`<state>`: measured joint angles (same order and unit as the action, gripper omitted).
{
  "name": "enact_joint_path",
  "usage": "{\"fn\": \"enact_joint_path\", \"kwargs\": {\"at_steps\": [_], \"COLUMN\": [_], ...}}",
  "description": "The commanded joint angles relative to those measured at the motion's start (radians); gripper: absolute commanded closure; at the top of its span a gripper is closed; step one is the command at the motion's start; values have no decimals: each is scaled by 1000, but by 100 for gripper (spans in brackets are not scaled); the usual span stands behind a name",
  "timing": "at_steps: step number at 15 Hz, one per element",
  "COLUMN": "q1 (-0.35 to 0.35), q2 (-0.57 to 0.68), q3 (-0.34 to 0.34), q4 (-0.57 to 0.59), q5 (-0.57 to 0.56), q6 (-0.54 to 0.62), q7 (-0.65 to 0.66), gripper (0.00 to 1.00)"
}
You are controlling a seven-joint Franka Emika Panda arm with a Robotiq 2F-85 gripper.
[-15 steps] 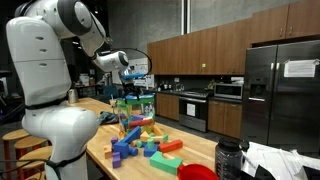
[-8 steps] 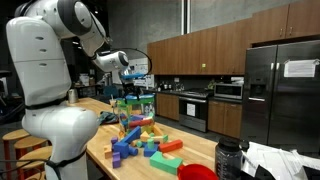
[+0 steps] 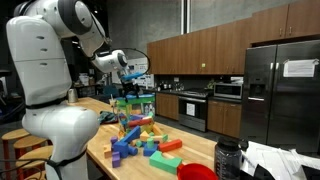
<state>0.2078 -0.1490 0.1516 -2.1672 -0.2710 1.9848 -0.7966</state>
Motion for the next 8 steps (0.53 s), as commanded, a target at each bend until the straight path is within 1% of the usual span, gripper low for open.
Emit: {"fn": "enact_joint_path", "kwargs": {"at_steps": [1, 3, 4, 5, 7, 8], "q1": [67, 111, 133, 109, 149, 154], "q2": [-73, -48, -34, -27, -26, -27], "q3": [87, 145, 180, 139, 188, 194], "q4": [-74, -39, -10, -29, -12, -10], "q5": [-20, -50, -66, -31, -47, -47], "q6": [151, 192, 193, 178, 182, 182], "q7": [105, 147, 184, 136, 191, 197], "gripper": [0, 0, 0, 0, 0, 0]}}
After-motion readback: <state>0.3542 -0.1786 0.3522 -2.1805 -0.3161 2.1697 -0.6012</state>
